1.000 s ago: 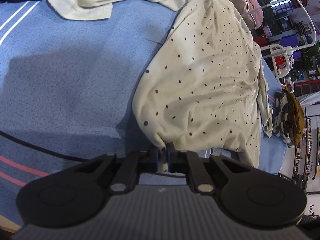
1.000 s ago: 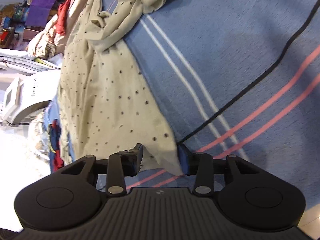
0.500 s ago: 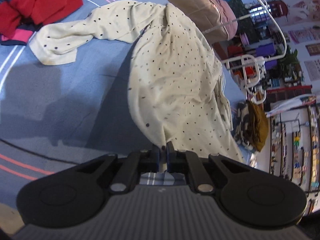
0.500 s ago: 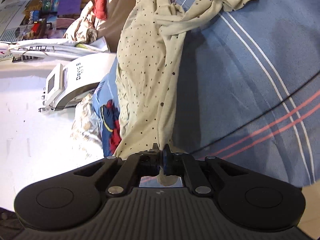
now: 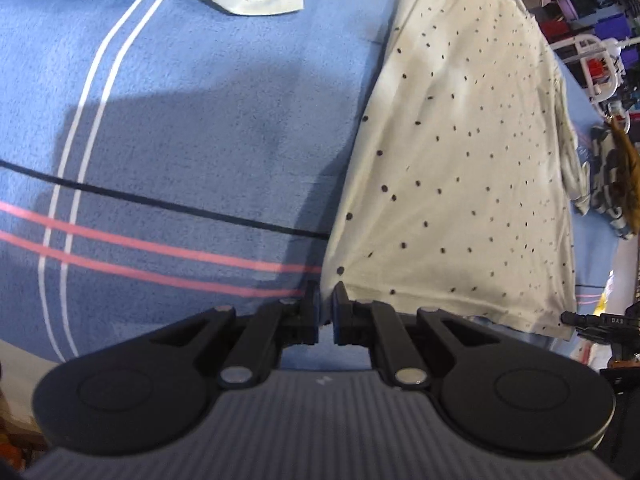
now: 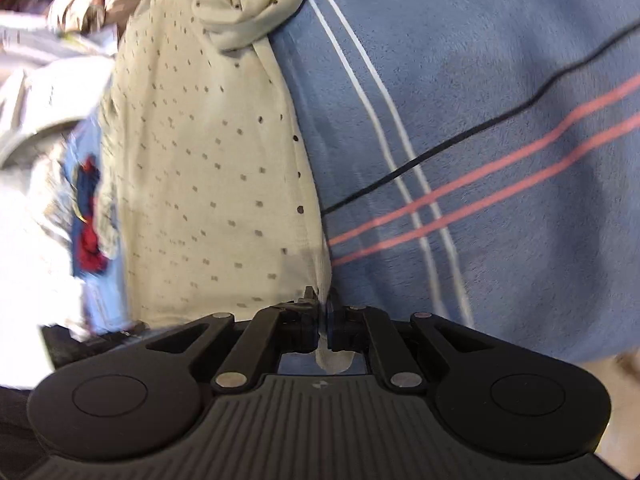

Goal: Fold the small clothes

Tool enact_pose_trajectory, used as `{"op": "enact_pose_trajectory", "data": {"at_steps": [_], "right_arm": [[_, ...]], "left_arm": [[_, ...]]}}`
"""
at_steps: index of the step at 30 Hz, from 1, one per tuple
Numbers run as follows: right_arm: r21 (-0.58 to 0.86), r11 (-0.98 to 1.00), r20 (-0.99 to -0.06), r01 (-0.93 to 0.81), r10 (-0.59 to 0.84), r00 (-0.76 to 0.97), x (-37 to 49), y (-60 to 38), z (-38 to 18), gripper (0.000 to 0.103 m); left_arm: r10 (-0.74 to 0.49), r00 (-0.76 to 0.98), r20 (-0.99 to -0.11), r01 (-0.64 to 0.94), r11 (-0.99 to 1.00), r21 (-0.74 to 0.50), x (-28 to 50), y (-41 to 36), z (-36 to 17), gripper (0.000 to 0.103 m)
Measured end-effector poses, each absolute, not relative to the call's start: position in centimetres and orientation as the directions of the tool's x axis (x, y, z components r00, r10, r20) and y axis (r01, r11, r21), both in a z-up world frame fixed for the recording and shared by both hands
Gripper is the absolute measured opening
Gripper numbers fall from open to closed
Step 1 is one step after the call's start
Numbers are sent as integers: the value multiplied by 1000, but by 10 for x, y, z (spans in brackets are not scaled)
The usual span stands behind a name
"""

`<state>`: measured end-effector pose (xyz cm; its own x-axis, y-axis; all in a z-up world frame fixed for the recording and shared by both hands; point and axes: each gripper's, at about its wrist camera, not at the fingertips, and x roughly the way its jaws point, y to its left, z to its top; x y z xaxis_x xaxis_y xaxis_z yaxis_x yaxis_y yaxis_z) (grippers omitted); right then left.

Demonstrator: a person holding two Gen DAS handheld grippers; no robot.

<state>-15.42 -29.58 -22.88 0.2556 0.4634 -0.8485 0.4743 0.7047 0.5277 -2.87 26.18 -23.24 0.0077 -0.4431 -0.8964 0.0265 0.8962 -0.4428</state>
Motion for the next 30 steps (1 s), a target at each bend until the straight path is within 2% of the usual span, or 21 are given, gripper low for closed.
{"op": "enact_pose_trajectory", "data": {"at_steps": [1, 2, 3, 5, 7, 12, 14, 15, 19, 22, 26, 28, 30], "right_arm": [[479, 755, -878, 448, 420, 231, -154, -292, -228, 29], [425, 794, -905, 434, 373, 205, -155, -291, -228, 46], [390, 820, -921, 419, 340, 192, -158, -292, -225, 48], [353, 849, -933, 394, 290, 212, -165, -298, -214, 48], [287, 881, -948, 376, 205, 243, -162, -306, -197, 50], [160, 961, -907, 224, 53, 418, -118, -320, -160, 53], [116, 979, -897, 168, 30, 441, -91, -324, -163, 53], [99, 983, -891, 154, 19, 453, -77, -325, -166, 53], [53, 989, -881, 140, -19, 472, -37, -330, -176, 53], [42, 987, -874, 157, -39, 484, -20, -333, -185, 53], [33, 975, -882, 221, -75, 465, -3, -340, -199, 52], [38, 970, -888, 239, -77, 452, 0, -345, -205, 48], [55, 972, -885, 230, -59, 463, -1, -350, -204, 15]], "left_arm": [[-440, 6, -898, 34, 898, -440, -28, 261, -232, 7], [-430, -1, -903, 46, 902, -430, -28, 260, -230, 10], [-414, -11, -910, 73, 908, -413, -29, 258, -227, 13], [-376, -23, -926, 131, 918, -376, -33, 256, -221, 39], [-350, -3, -937, 142, 927, -347, -36, 258, -211, 58], [-327, 117, -938, 266, 920, -287, -21, 228, -168, 62], [-363, 131, -922, 301, 901, -312, -11, 206, -158, 70], [-373, 128, -919, 317, 893, -319, -6, 190, -154, 71], [-388, 155, -909, 351, 881, -316, -5, 157, -139, 75], [-374, 181, -910, 368, 883, -290, -12, 144, -131, 92], [-327, 188, -926, 394, 889, -234, -18, 122, -130, 92], [-345, 184, -921, 383, 888, -256, -21, 117, -131, 92], [-360, 176, -916, 377, 885, -275, -22, 108, -133, 92]]}}
